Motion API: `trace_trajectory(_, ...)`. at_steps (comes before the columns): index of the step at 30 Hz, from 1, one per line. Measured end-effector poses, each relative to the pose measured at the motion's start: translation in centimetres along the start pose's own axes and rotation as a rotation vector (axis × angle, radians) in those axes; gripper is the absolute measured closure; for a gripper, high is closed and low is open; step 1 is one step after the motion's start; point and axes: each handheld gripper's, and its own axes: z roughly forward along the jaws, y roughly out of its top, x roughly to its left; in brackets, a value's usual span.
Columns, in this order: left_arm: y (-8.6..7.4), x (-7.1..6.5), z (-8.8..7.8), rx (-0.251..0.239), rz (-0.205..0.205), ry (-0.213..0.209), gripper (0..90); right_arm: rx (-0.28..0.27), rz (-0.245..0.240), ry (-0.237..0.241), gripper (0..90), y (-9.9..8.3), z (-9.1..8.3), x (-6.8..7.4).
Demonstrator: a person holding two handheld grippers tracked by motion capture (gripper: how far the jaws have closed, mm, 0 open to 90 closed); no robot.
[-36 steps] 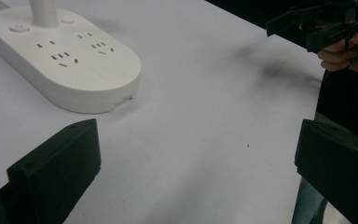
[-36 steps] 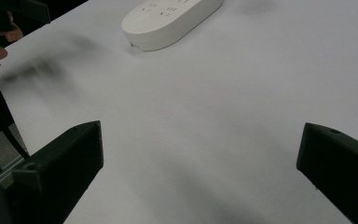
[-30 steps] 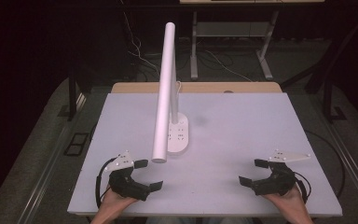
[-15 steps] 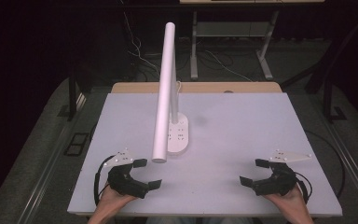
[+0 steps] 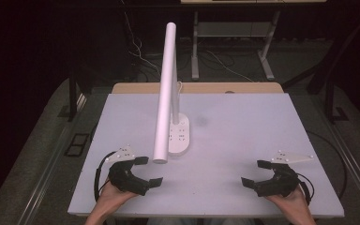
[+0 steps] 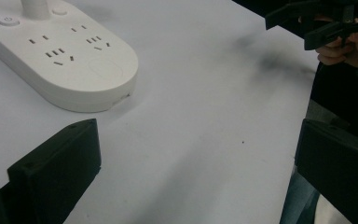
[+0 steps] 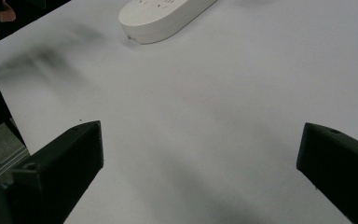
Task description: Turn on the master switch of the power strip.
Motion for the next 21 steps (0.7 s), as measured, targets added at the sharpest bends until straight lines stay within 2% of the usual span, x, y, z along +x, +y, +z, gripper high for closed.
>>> trace_trajectory(10, 1.6, 0.8, 0.0, 0.025, 0.021, 0.011, 0.0, 0.006, 0.002, -0.001, 0.0, -0.1, 0.0, -0.1)
trace_trajectory(17, 2.7, 1.3, 0.1, 0.032, 0.023, 0.013, 0.0, -0.001, 0.001, -0.008, 0.0, -0.2, -0.2, -0.1)
trace_trajectory(21, 3.1, 1.6, 0.3, 0.033, 0.018, 0.009, 0.0, -0.006, 0.016, -0.009, 0.0, -0.1, -0.3, -0.1)
